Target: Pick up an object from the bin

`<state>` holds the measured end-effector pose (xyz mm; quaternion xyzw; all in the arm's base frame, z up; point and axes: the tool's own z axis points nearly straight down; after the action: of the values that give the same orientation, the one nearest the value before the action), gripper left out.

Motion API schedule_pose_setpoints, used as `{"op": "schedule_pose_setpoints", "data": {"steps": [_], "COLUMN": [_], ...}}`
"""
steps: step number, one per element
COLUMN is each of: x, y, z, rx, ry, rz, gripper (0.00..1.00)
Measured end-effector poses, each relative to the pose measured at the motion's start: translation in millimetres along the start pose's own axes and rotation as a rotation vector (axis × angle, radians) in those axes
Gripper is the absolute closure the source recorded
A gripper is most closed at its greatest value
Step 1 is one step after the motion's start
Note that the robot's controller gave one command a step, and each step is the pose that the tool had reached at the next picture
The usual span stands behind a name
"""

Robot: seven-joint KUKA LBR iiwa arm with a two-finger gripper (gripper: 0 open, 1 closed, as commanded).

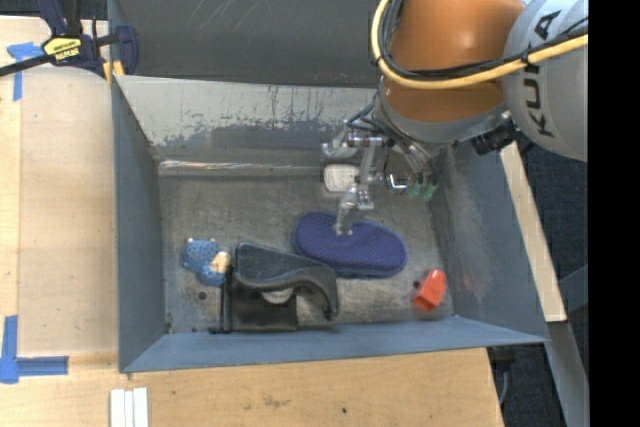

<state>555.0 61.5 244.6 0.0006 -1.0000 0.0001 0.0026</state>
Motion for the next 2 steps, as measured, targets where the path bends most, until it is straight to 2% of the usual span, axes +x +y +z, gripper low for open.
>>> {"op": "schedule_pose_setpoints", "data": {"steps": [1,2], "x": [14.0,14.4], "y": [-68,-78], "z": [173,144], "rx": [-0.005,-0.001], "ry": [-0.014,-0.011], "rz": [-0.008,0.303], "gripper": [0.0,0.0]}}
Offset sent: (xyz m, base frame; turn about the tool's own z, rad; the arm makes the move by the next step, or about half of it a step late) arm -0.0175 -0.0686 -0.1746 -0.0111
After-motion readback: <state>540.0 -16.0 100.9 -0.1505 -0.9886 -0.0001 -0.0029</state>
